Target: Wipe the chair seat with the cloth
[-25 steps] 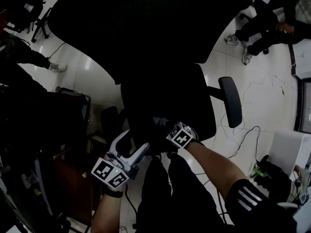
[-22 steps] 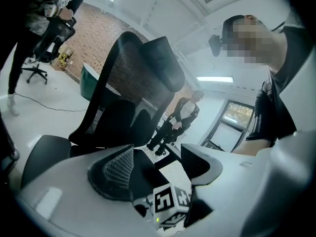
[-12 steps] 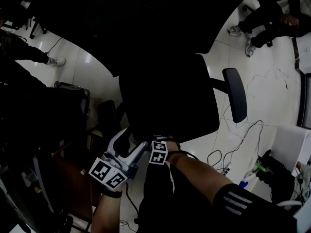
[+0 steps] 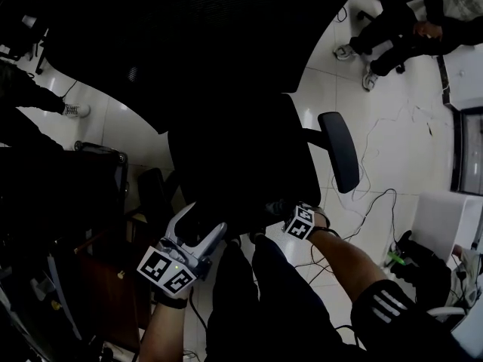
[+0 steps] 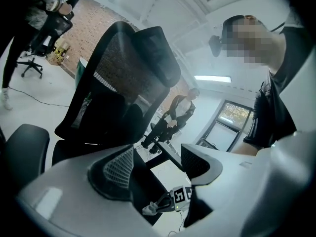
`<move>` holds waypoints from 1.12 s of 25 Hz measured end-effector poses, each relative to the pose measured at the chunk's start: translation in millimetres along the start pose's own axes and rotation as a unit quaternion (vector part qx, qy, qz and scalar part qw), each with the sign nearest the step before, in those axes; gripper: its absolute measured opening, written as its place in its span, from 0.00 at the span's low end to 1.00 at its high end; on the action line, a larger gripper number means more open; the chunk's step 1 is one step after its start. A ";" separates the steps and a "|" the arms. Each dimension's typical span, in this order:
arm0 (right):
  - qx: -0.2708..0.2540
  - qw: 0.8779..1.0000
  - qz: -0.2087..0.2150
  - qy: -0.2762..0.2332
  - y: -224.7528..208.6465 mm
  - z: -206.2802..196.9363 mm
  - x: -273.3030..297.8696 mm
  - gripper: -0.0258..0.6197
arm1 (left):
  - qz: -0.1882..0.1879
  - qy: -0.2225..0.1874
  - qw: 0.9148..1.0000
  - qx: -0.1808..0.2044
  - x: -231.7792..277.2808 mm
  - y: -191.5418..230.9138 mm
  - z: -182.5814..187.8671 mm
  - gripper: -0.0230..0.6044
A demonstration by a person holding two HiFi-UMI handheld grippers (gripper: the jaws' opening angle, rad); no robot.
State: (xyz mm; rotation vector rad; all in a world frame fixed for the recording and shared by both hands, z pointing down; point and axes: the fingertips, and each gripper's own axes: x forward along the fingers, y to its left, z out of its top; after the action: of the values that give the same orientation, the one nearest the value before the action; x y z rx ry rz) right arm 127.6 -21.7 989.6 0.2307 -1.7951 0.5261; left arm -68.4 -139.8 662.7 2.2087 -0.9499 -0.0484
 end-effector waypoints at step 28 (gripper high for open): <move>0.120 0.871 -0.037 -0.475 3.7 171.2 -407.8 0.09 | 0.000 -0.080 0.993 0.088 -46.2 -140.9 125.7 0.55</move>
State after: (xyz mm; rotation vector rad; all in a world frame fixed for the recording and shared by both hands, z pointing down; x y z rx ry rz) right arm 96.6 -144.0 565.7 0.8437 -2.6535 0.6349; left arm -52.4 -119.7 470.1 2.3939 -1.0784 -0.1491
